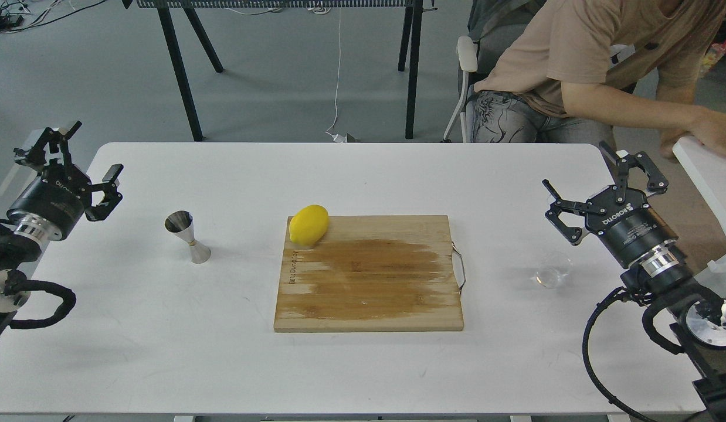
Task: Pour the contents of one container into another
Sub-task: 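Lower the left gripper from its raised pose toward the metal jigger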
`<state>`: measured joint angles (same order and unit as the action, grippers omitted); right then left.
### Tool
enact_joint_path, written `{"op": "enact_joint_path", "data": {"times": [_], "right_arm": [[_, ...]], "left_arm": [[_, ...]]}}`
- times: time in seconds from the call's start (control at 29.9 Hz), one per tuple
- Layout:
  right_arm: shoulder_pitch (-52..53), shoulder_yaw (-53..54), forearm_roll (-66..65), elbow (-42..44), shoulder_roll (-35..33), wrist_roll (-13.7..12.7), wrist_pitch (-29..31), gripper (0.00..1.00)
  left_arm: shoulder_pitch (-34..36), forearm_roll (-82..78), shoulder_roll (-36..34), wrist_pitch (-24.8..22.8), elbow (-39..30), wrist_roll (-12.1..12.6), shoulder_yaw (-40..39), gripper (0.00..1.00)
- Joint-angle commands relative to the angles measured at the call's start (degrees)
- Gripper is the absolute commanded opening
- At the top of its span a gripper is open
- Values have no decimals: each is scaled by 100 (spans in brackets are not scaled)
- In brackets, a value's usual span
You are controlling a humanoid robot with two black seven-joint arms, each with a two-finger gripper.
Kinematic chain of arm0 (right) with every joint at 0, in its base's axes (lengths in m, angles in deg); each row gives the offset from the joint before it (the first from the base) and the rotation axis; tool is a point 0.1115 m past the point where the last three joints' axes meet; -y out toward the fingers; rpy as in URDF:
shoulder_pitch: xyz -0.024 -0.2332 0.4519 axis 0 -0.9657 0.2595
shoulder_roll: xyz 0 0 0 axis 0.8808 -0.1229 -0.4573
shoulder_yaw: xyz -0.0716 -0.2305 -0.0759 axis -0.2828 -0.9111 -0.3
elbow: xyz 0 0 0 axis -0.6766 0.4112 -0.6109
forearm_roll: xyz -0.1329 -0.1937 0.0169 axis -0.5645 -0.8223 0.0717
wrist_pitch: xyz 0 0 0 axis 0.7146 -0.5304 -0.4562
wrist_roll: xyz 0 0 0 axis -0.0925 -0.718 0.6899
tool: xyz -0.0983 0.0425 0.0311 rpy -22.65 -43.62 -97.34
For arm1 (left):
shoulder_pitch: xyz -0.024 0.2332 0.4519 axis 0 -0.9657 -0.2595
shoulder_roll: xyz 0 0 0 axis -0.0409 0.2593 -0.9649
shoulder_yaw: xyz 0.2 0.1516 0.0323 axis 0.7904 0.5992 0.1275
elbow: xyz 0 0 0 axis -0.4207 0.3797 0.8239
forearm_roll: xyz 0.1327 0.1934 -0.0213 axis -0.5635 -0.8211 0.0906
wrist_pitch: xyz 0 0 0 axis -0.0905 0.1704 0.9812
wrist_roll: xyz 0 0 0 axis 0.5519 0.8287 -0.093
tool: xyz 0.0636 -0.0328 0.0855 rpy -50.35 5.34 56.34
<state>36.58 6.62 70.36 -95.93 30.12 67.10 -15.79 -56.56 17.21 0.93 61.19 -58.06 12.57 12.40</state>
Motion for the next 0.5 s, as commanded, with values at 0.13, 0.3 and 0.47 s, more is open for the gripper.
{"op": "enact_joint_path", "data": {"times": [0.13,0.3,0.47], "right_arm": [[-5,15,7,0,0,-1,0,99],[-5,24,7,-9,0,7,0,99],[12,102,25,-62,0,16,0,99]], "left_arm": [[10,78,-13,0,0,0,-53,99],[28,193,100,0,333,0,-167,100],[124,-87,66,0,474,0,-132,100]]}}
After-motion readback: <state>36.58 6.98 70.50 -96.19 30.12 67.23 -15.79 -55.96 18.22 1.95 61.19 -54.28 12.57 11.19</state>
